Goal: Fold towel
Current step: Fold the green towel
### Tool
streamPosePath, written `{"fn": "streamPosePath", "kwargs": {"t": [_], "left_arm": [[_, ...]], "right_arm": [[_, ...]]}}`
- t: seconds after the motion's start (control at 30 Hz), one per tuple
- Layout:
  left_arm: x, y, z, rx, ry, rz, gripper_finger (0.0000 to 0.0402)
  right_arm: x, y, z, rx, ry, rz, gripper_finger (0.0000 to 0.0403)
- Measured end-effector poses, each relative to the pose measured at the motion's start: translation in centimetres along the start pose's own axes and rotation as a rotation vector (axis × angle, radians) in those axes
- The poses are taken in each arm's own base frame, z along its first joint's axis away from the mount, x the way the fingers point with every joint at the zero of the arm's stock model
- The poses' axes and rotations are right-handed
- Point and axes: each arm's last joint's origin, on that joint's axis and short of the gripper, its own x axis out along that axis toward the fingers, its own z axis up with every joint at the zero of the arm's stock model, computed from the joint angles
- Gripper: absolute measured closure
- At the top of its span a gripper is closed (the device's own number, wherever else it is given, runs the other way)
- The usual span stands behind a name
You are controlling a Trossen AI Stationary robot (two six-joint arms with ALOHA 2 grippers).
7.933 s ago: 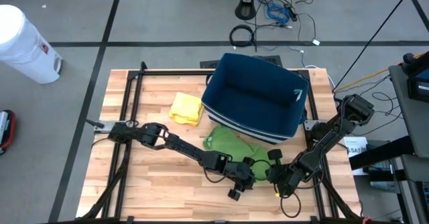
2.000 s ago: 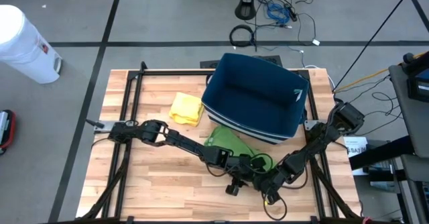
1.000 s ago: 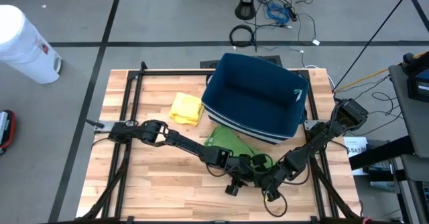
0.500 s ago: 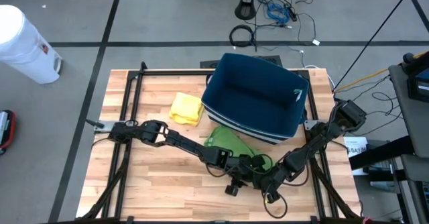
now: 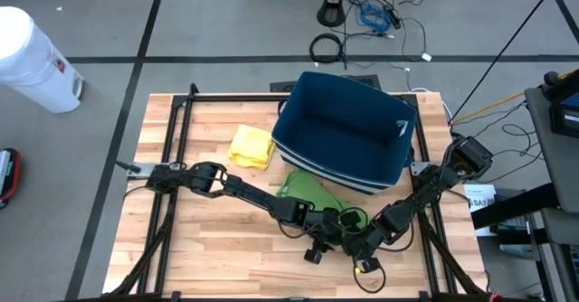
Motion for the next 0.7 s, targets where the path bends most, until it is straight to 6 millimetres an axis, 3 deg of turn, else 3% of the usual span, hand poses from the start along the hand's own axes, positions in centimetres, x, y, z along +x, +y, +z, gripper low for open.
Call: {"fn": "streamPosePath", "kwargs": {"t": [0.43, 0.7], "left_arm": [[0.0, 0.1, 0.0, -0.002, -0.002, -0.002, 0.0248], [0.0, 0.1, 0.0, -0.003, 0.005, 0.002, 0.0248]], "right_arm": [[-0.2, 1.3, 0.8, 0.075, 0.031, 0.360, 0.0266], [-0.5, 1.9, 1.6, 0.057, -0.026, 0.469, 0.0266]]}}
